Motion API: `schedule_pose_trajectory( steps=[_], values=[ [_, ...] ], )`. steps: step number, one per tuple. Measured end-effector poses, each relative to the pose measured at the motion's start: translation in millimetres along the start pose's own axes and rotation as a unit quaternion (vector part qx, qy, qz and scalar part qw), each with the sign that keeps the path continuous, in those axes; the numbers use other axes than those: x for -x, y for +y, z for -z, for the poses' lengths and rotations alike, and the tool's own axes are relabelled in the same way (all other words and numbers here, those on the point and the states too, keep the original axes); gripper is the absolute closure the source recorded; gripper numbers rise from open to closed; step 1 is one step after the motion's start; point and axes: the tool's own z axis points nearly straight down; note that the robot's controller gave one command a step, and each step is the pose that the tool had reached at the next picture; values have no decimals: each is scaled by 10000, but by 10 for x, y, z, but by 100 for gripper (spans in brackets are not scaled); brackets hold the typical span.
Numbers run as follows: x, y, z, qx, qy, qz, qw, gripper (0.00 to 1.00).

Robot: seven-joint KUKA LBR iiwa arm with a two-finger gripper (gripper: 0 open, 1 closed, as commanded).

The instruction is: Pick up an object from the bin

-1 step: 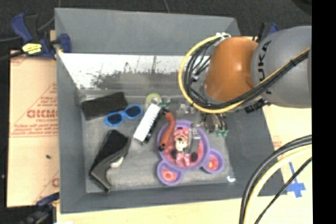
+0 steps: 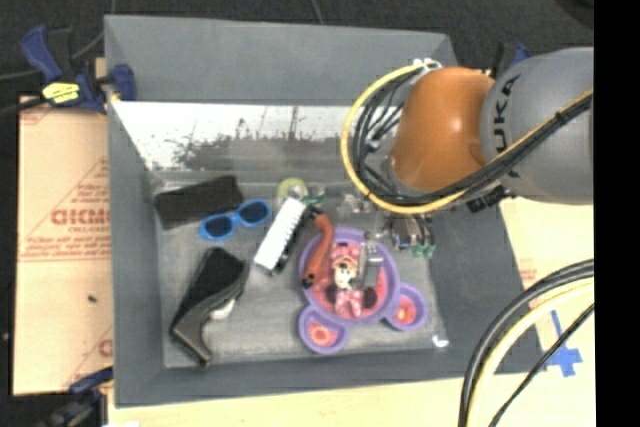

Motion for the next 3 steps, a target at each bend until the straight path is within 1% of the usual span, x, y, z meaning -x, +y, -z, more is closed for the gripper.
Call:
schedule_pose_trajectory(
  steps=[1,2,3],
  values=[
    [574,-304,-709,2,22,963,9954,0],
    [547,-629,-683,0,-19,-124,9999,0],
    [64,-223,-689,-1,13,-1289,9917,0]
  ],
)
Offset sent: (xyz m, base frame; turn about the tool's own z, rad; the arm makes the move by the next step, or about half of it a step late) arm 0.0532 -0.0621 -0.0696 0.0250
